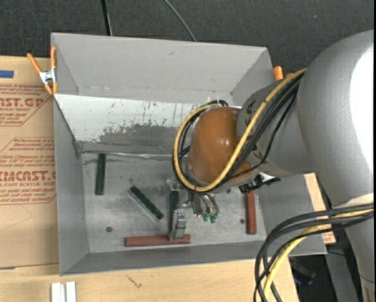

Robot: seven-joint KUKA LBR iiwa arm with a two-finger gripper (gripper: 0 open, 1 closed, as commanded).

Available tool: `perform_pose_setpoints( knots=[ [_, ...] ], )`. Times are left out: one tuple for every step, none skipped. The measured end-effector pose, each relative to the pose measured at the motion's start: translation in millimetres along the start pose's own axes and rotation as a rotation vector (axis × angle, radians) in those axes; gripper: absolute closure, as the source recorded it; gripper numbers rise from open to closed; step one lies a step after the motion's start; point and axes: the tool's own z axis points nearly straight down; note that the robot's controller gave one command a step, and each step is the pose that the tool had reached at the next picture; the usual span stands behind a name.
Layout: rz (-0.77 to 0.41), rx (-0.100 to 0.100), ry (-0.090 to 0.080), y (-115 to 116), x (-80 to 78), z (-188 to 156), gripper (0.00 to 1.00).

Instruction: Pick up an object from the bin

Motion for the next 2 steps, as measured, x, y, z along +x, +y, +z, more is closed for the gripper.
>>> perform_pose_setpoints(
  knots=[
    [0.105, 0.0, -0.002, 21.1, -42.9, 10.2, 1.0],
    [0.105, 0.0, -0.002, 21.0, -42.9, 10.2, 1.0]
  ],
)
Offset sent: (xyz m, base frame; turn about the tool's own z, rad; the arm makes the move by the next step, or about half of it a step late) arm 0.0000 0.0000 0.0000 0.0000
